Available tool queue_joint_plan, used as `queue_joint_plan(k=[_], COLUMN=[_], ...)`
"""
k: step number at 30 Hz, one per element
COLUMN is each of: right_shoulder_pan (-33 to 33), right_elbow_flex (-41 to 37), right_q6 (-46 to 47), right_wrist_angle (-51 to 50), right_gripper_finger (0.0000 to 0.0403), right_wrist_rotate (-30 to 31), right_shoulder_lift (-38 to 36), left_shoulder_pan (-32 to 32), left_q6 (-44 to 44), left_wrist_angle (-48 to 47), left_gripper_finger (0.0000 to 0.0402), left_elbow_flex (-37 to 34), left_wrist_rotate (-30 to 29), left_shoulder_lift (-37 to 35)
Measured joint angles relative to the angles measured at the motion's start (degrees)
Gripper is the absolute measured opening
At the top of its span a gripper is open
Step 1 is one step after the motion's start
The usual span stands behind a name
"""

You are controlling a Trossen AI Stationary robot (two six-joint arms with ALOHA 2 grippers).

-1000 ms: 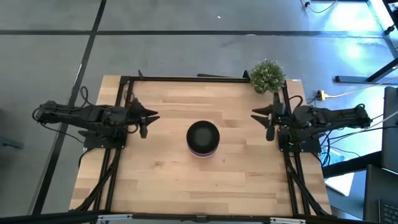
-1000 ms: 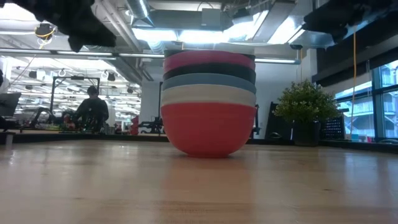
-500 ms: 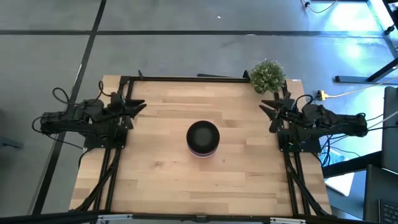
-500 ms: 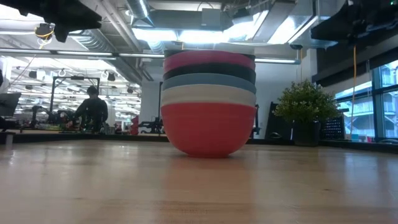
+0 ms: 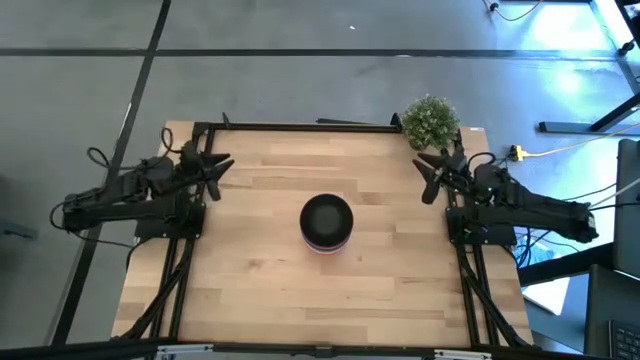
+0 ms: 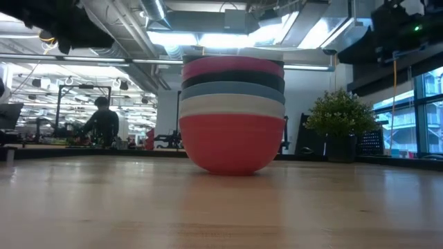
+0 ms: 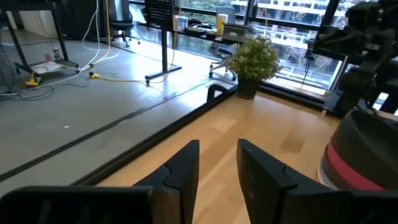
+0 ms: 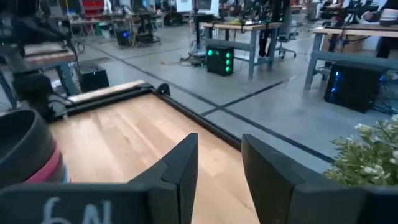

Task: Nest bowls inside each other
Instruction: Return to Home Position

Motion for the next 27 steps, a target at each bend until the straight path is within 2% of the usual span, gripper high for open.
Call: queue_joint_plan(k=[5,8,11,19,27], right_shoulder_pan=[-4.5,-6.9,-8.8,-12.4,-14.7], right_elbow_flex=[-3.9,-5.2,-5.9,-10.4,-18.3], right_q6=[0.1,1.1,1.7,3.7,5.0], right_wrist_angle=[6.5,7.1,6.8,8.7,21.0], right_gripper_finger=[0.0126,0.0126,0.0126,0.0126,0.0126], right_wrist_rotate=[-4.1,-6.7,-9.3,-11.0,-12.6], right_shoulder_lift=[0.0,0.0,0.0,0.0,0.0], left_shoulder_pan=[4.0,6.5,8.7,12.6,15.1], left_q6=[0.2,0.2,-0.5,-1.6,-3.7], left_wrist_angle=[8.4,12.1,13.0,14.9,17.7], left_gripper_finger=[0.0102,0.0102,0.0102,0.0102,0.0102], left_elbow_flex=[-8.0,-11.9,-13.2,-16.4,-20.4], left_wrist_rotate=[4.2,5.2,7.2,10.5,12.4], left_shoulder_lift=[0.0,0.0,0.0,0.0,0.0])
